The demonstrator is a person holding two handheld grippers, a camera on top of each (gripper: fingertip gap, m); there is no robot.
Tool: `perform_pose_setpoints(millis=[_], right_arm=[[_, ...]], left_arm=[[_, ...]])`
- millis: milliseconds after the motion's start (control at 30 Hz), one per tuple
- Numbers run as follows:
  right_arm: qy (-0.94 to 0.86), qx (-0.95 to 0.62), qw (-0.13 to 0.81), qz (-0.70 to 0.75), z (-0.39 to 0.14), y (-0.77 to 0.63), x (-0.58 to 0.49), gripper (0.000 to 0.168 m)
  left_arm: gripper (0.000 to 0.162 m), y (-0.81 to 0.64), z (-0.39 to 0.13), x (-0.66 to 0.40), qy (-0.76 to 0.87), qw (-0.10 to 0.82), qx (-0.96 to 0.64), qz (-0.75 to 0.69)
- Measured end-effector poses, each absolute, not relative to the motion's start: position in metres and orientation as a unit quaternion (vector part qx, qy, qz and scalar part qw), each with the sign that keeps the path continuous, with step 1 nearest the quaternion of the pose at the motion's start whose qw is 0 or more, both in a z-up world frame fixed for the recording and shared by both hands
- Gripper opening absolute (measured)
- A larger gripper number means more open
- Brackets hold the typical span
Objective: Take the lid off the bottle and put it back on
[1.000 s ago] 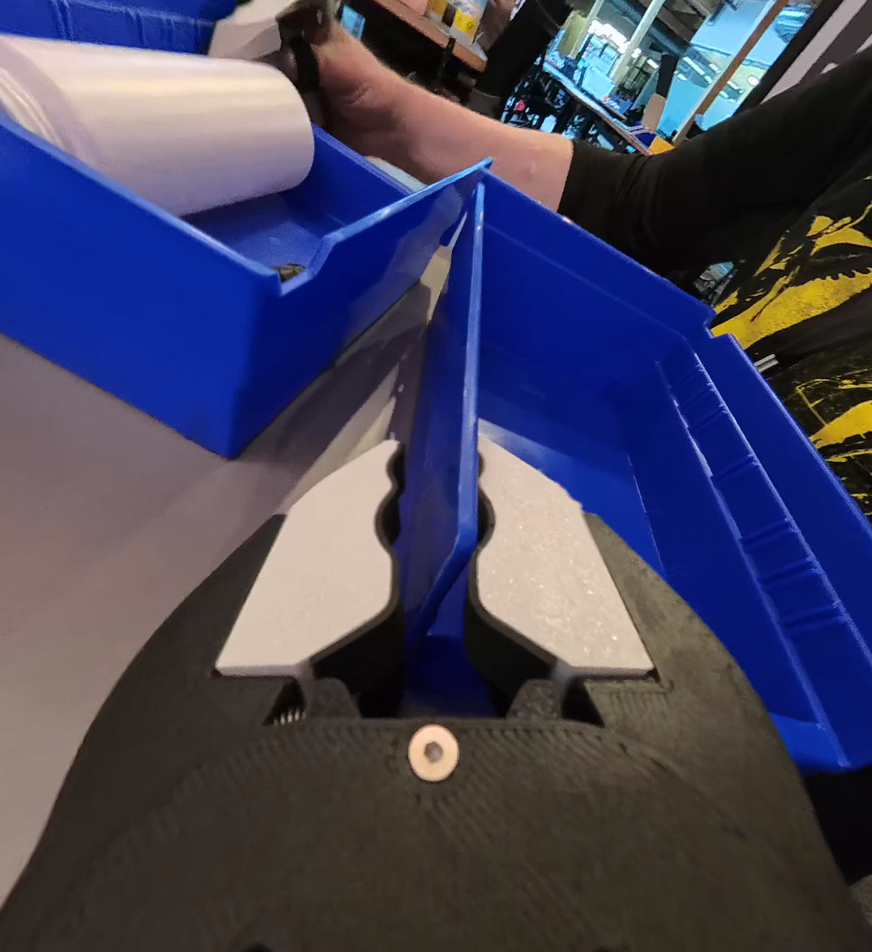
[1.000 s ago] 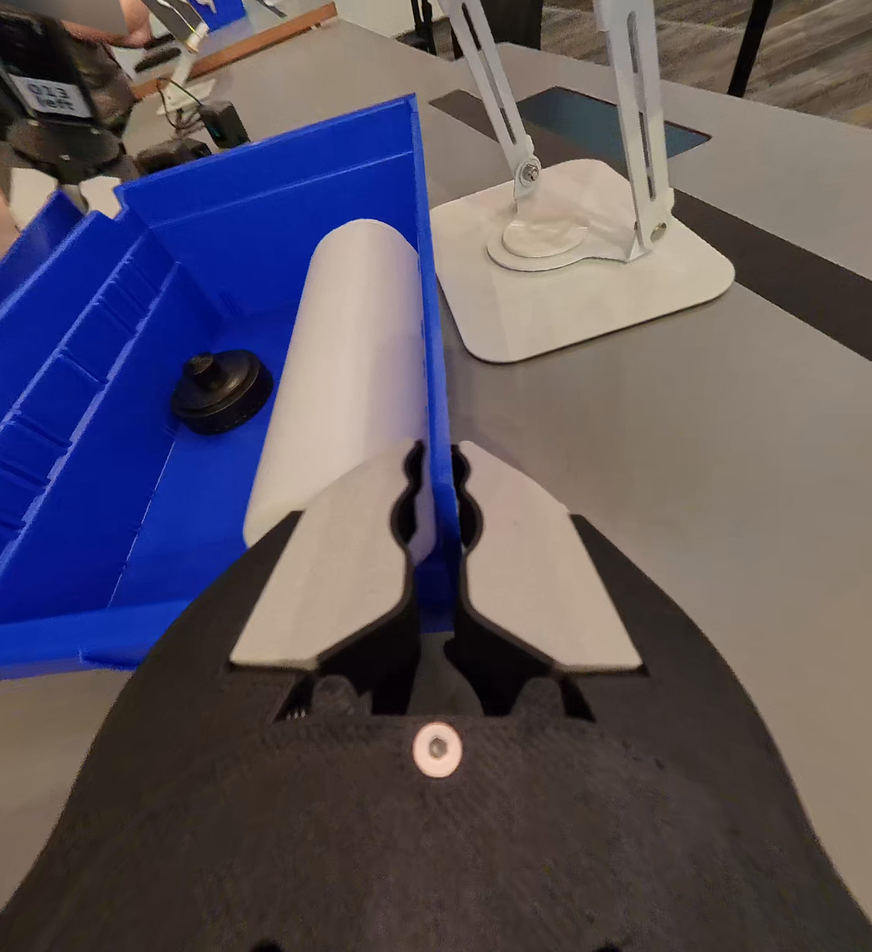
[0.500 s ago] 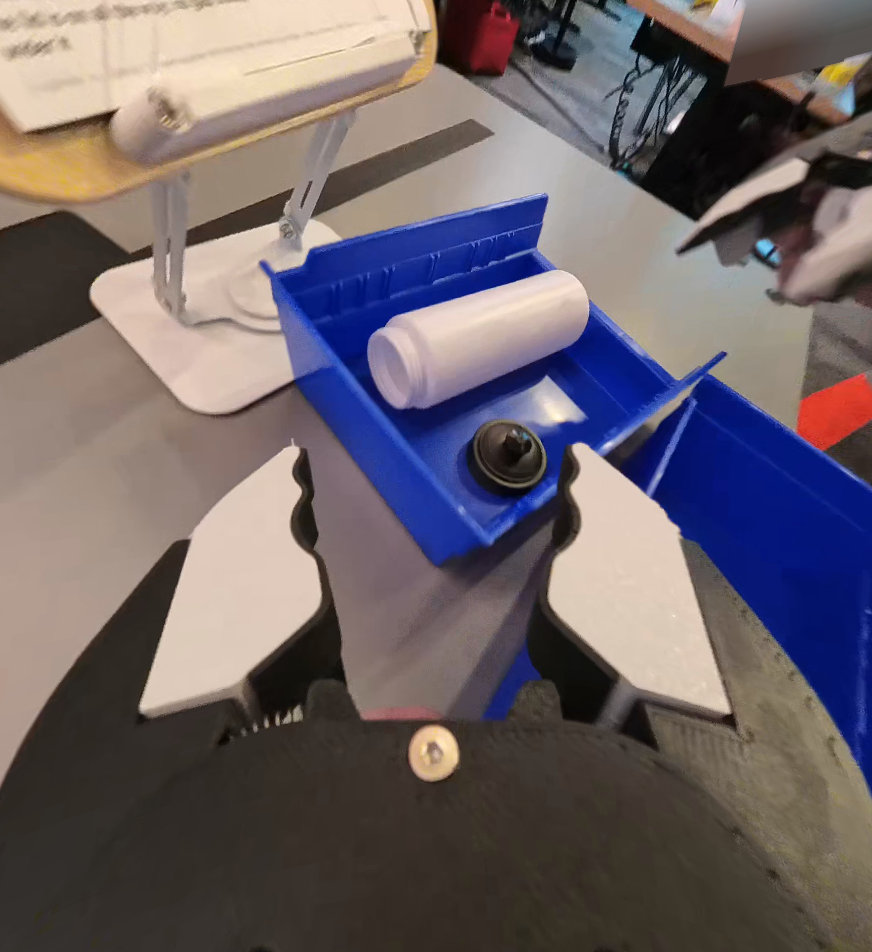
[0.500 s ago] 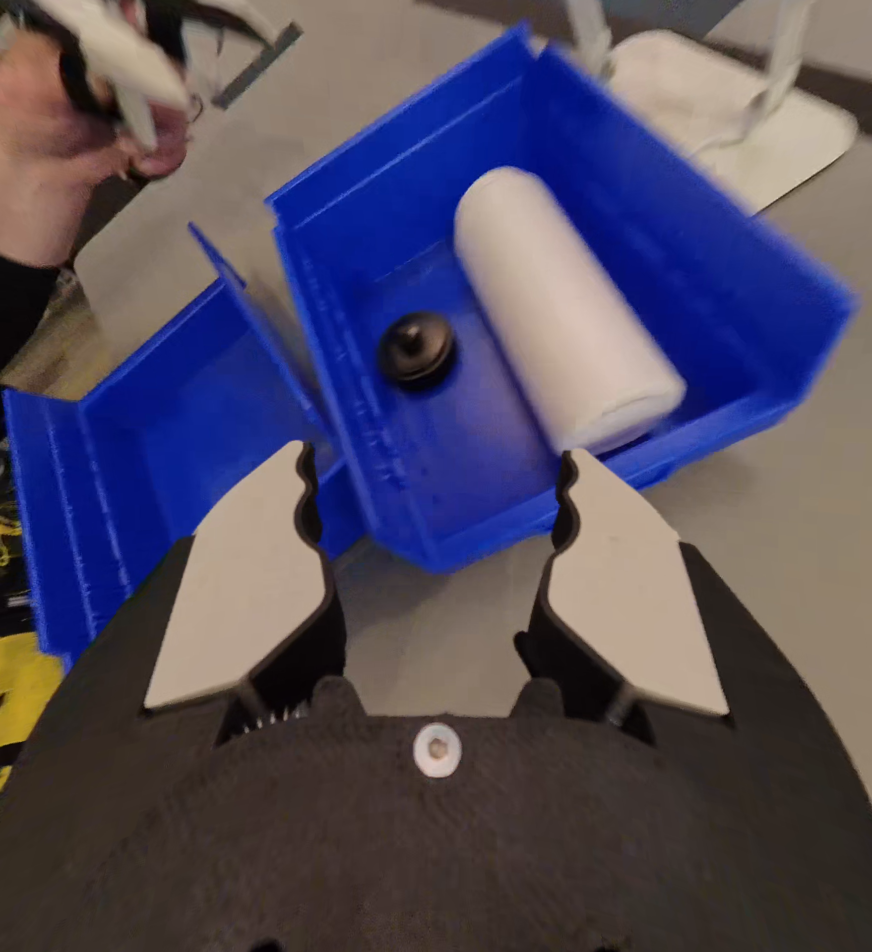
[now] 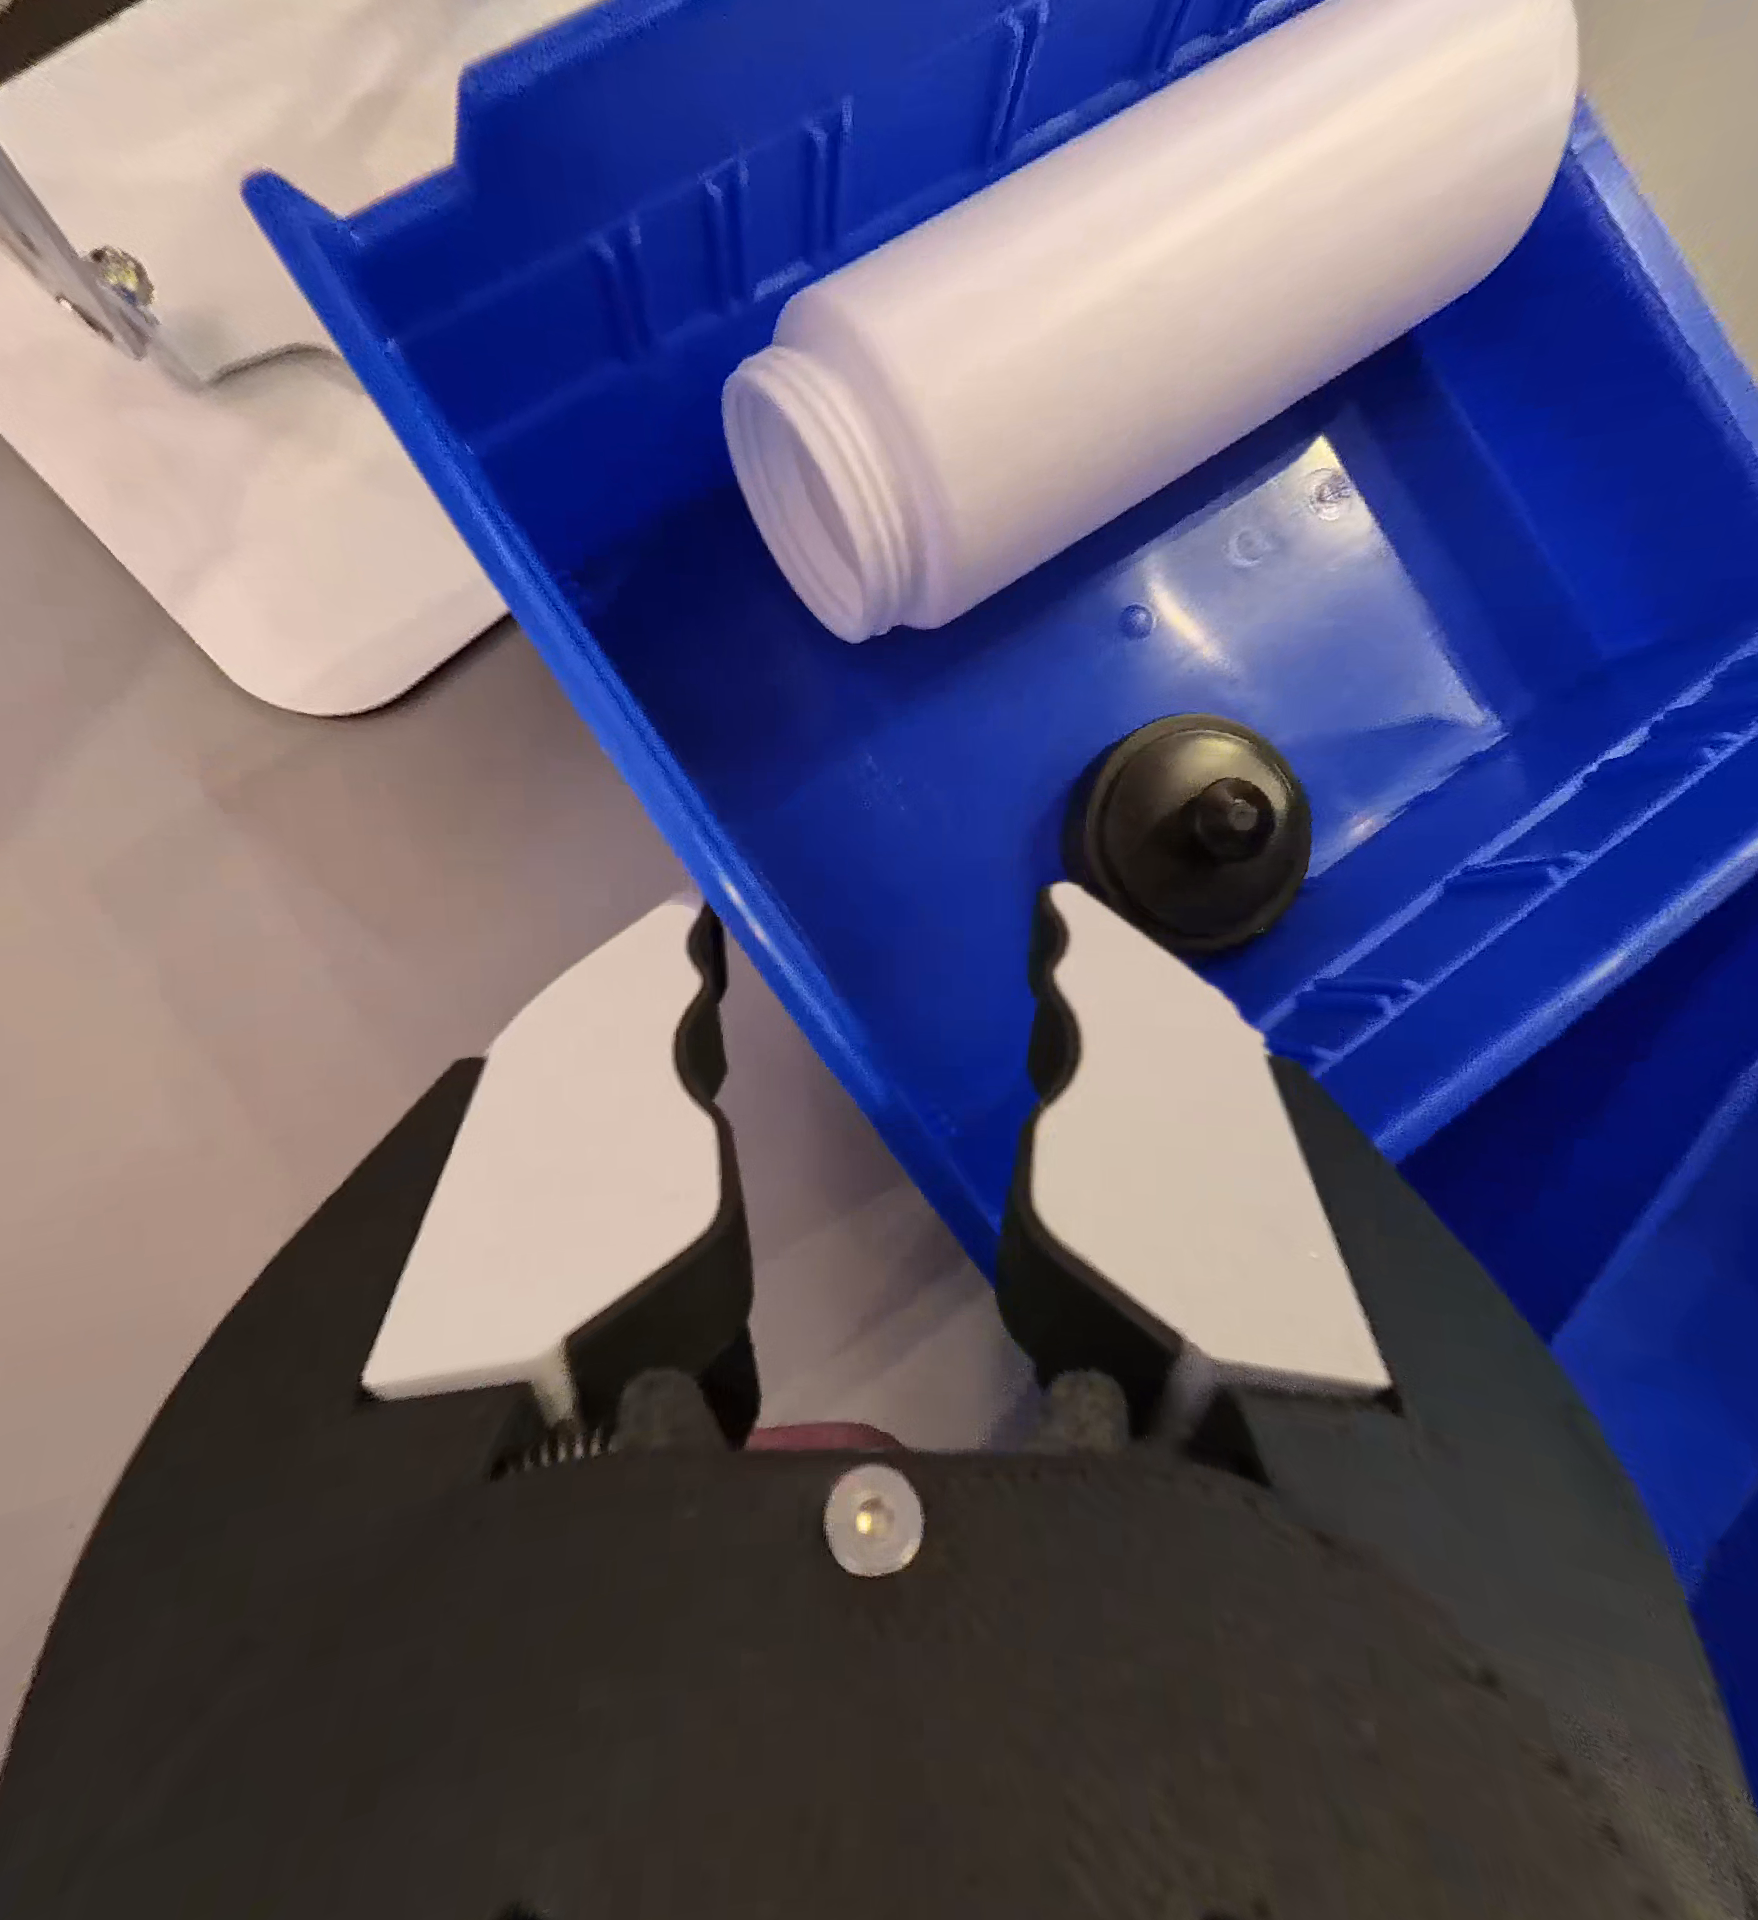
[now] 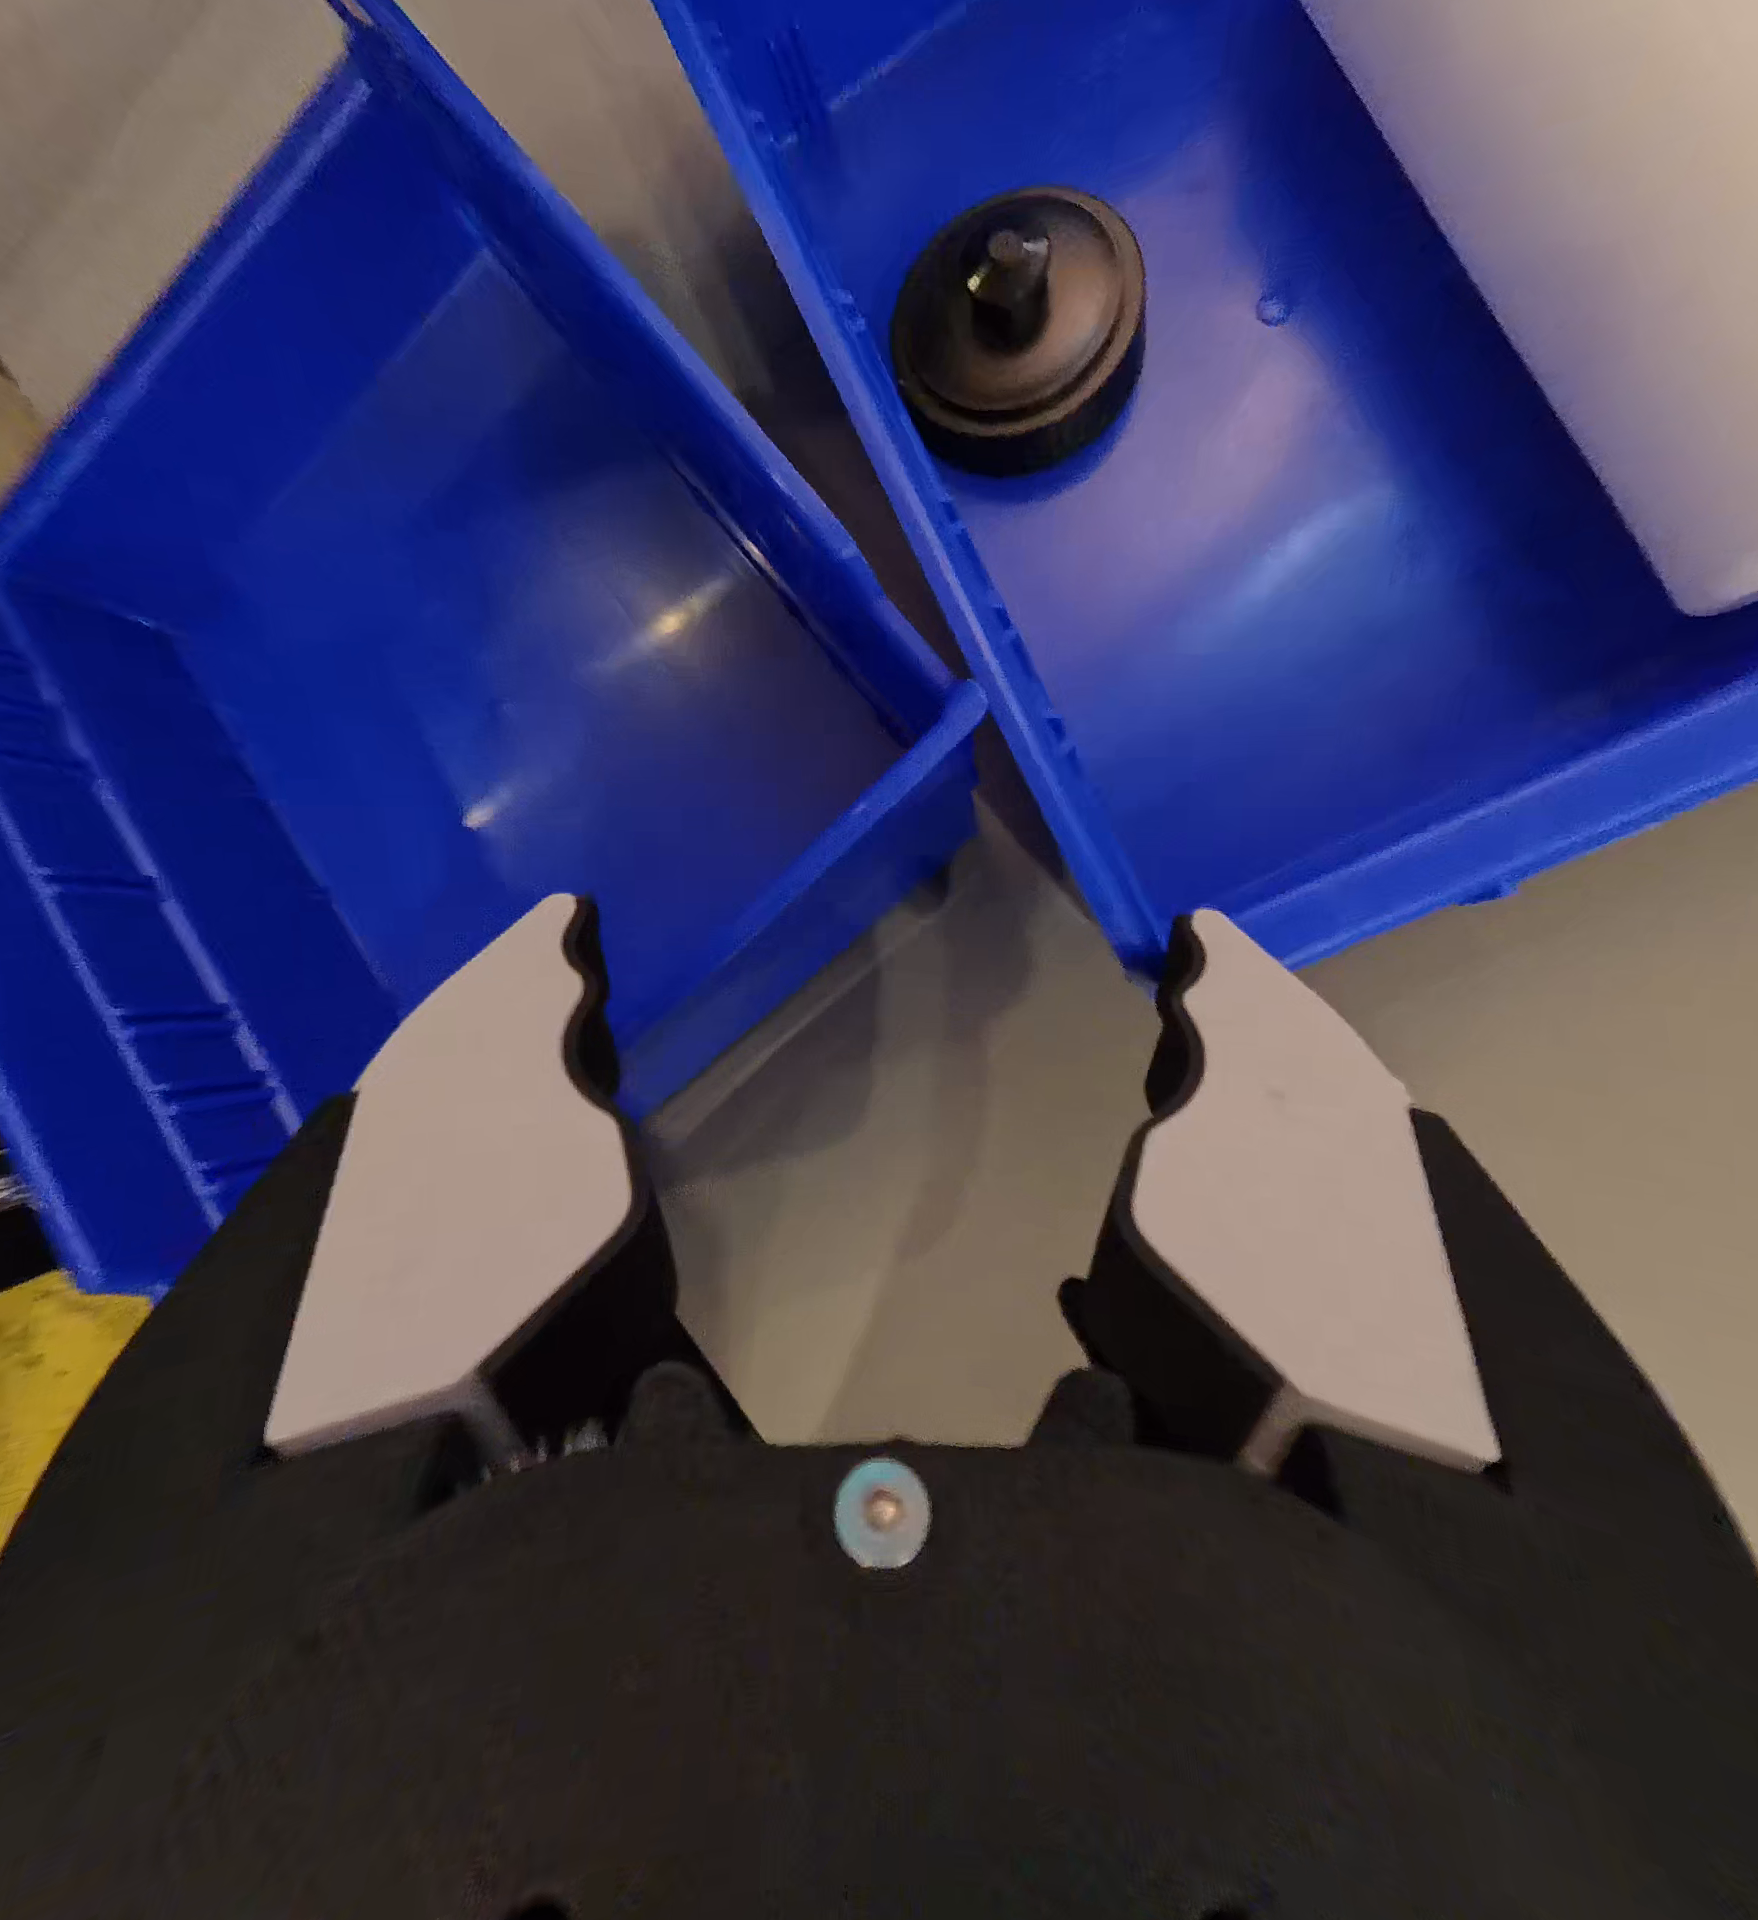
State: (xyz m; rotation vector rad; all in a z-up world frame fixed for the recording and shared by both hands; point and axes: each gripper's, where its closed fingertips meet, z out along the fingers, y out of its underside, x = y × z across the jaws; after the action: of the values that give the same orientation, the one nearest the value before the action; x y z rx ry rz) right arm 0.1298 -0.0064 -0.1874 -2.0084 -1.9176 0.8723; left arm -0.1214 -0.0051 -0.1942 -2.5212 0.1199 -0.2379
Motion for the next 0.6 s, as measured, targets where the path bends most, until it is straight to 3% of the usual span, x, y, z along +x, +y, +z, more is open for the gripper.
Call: perform_pose_setpoints(millis=[333, 433, 600], right_arm=[[-0.684, -0.683, 0.126, 0.225, -0.187, -0.015, 0.141, 0.083], [-0.689, -0.667, 0.100, 0.267, -0.178, -0.039, 0.144, 0.065], [-0.703, -0.667, 0.042, 0.243, -0.202, -0.054, 0.151, 0.064]], left_arm=[[0.038, -0.010, -0.219, -0.129, 0.043, 0.253, -0.966, -0.040], [0.037, -0.014, -0.220, -0.134, 0.035, 0.252, -0.966, -0.041], [0.036, -0.020, -0.221, -0.141, 0.026, 0.252, -0.967, -0.037]])
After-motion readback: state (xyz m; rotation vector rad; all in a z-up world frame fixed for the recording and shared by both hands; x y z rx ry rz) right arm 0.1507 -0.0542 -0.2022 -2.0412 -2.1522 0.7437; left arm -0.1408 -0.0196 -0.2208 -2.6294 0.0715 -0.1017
